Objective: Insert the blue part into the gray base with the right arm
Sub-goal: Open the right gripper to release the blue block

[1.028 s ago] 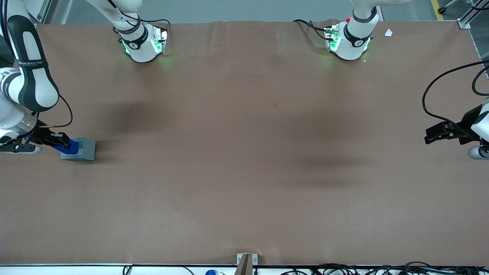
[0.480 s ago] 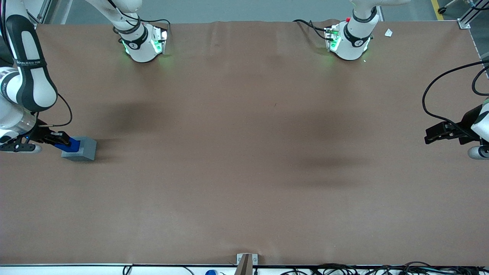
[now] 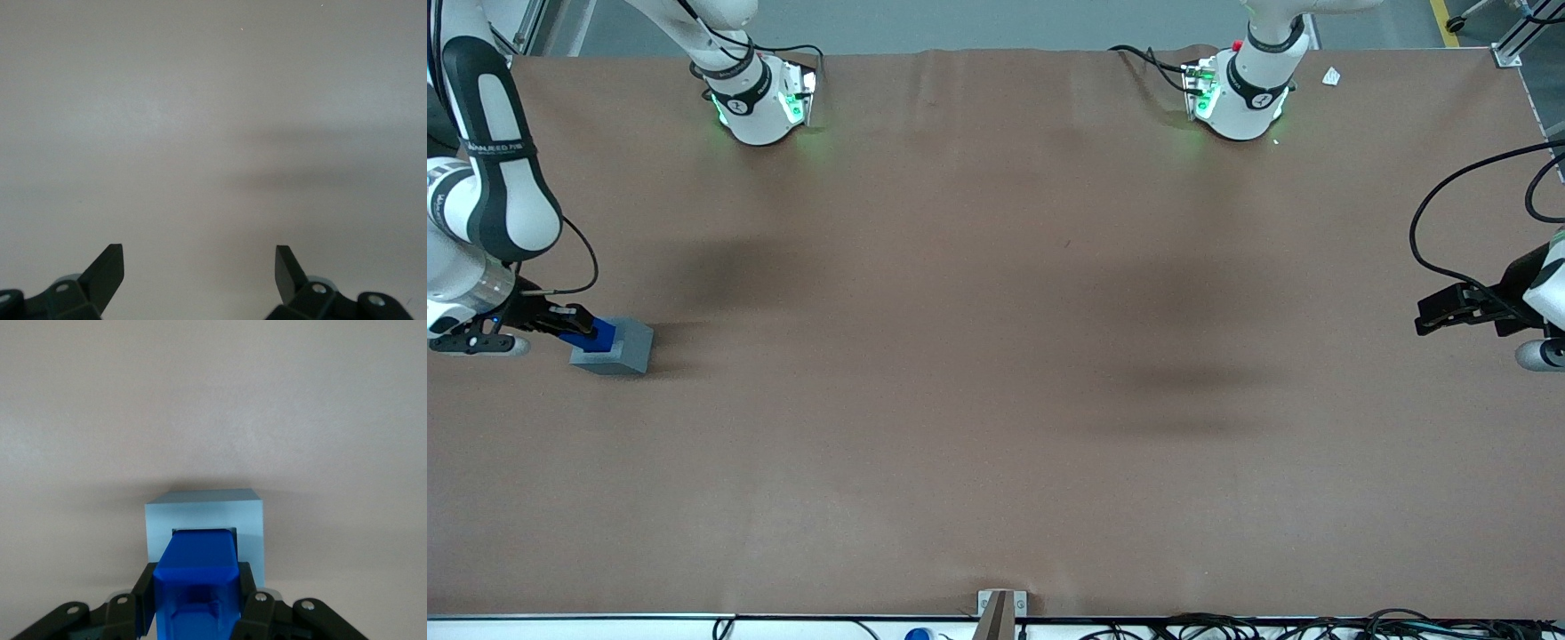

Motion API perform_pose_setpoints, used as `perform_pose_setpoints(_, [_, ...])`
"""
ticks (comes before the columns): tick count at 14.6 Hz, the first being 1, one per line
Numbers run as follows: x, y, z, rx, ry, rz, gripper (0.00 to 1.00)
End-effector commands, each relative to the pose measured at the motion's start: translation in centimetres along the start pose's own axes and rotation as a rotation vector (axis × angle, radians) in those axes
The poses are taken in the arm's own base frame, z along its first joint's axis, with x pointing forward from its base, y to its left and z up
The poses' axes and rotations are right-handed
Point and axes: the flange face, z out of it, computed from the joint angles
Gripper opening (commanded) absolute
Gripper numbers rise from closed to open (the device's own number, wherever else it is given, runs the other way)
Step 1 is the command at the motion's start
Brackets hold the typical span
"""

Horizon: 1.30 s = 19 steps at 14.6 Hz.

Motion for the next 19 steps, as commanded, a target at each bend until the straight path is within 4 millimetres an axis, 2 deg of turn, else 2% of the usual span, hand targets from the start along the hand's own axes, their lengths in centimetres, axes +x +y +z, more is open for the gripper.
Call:
perform_pose_setpoints(1, [0.0, -0.1, 0.7, 0.015, -0.005, -0.009, 0.16])
perform_pose_setpoints(4, [0.1, -0.1, 0.6, 0.01, 0.005, -0.009, 0.16])
perform_pose_setpoints(5, [0.2, -0.1, 0.5, 0.01, 0.006, -0.01, 0.26])
perform_pose_setpoints(8, [0.6, 0.0, -0.2, 0.008, 0.013, -0.006, 0.77])
perform_pose_setpoints(11, [1.9, -0.5, -3.0, 0.007, 0.019, -0.029, 1.0])
perform_pose_setpoints(13, [2.5, -1.1, -5.9, 0.009, 0.024, -0.044, 1.0])
perform_pose_setpoints(17, [1.8, -4.5, -11.9, 0.019, 0.039, -0.071, 1.0])
perform_pose_setpoints(19, [1.5, -7.1, -14.2, 0.027, 0.045, -0.065, 1.0])
